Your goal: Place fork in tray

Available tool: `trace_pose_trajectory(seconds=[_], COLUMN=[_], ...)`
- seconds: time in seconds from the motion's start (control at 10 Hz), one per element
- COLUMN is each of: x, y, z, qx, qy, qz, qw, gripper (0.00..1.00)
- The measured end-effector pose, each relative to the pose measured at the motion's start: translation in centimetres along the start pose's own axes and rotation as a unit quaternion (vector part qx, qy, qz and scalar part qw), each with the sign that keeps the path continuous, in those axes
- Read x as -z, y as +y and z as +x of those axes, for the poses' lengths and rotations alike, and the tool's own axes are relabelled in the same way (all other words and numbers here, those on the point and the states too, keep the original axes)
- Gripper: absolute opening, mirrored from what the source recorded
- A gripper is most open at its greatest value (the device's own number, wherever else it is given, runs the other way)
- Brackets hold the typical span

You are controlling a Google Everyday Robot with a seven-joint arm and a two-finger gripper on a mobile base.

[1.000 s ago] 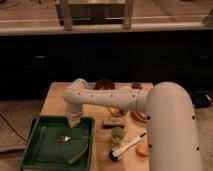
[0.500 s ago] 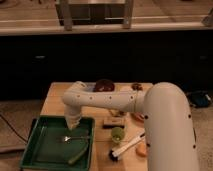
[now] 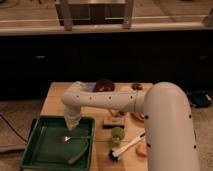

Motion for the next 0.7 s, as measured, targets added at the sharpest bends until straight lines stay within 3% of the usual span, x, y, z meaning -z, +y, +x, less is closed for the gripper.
trace_pose_trajectory(seconds=[0.3, 0.4, 0.7], x=[0.1, 0.09, 0.07], y=[0.32, 0.43, 0.6], z=[-0.08, -0.08, -0.04], qx=[0.0, -0.001, -0.002], qy=[0.002, 0.003, 0.004], qz=[-0.002, -0.002, -0.002], qw=[1.0, 1.0, 1.0], gripper=[0.76, 0.8, 0.8])
